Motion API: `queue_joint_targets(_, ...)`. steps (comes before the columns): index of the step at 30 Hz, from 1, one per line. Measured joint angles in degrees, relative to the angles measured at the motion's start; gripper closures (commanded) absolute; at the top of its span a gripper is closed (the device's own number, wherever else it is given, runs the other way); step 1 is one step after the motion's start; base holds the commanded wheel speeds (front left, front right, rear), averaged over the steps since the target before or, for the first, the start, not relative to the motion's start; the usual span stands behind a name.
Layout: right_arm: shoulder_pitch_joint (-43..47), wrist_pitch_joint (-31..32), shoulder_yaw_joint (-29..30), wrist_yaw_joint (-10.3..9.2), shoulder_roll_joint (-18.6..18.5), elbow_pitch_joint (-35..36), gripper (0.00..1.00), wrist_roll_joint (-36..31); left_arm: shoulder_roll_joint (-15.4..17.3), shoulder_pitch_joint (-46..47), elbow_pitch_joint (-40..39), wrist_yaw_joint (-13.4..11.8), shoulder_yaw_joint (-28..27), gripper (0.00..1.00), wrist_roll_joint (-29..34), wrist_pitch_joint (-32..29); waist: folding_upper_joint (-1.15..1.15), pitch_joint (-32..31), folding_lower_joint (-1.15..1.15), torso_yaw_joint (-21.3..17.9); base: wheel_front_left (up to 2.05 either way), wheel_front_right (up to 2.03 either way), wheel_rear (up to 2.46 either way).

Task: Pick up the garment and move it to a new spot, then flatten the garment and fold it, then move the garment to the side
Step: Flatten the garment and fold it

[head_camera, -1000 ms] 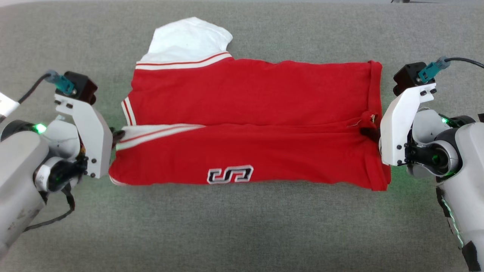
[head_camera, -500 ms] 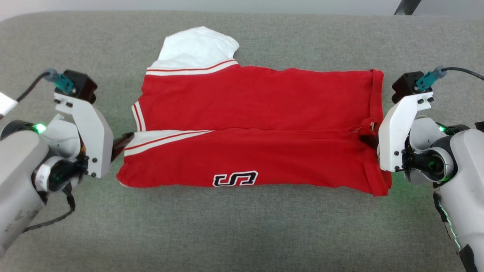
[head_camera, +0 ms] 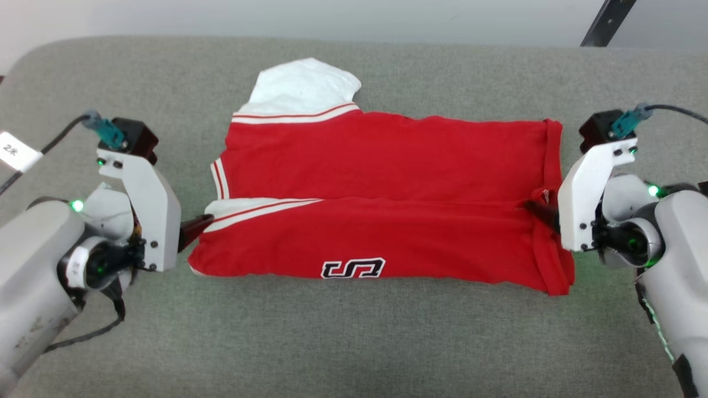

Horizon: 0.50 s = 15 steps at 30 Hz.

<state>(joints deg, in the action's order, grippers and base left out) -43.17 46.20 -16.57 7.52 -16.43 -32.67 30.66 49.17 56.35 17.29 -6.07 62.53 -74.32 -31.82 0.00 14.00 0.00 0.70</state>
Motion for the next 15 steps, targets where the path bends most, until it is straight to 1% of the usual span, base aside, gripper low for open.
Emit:
queue_joint_targets(3, 0.06, -4.13, -0.34, 0.00, -1.23, 2.76, 0.00, 0.24, 0.18, -0.74, -0.89, 0.08, -0.20, 0.00, -0.26, 1.18, 0.00, -1.21, 0.00, 0.03, 0.00, 0.00, 0.00)
queue_joint_targets(7, 1.92, -12.24, -0.12, 0.00, -3.50, 7.58, 0.00, 0.48, 0.27, -2.93, -2.16, 0.44, -0.75, 0.00, -0.30, 4.65, 0.00, -3.03, 0.00, 0.04, 0.00, 0.00, 0.00)
queue_joint_targets(11, 6.38, -21.34, 0.32, 0.00, -5.32, 13.15, 0.00, -0.43, 0.41, -5.44, -3.41, 0.40, -1.23, 0.00, 0.21, 9.34, 0.00, -4.99, 0.00, -0.06, 0.00, 0.00, 0.00)
queue_joint_targets(15, 12.34, -30.84, 2.41, 0.00, -6.60, 18.57, 0.00, -3.98, 0.63, -8.54, -4.55, 0.16, -1.37, 0.00, 0.43, 13.62, 0.00, -6.88, 0.00, -0.27, 0.00, 0.00, 0.00)
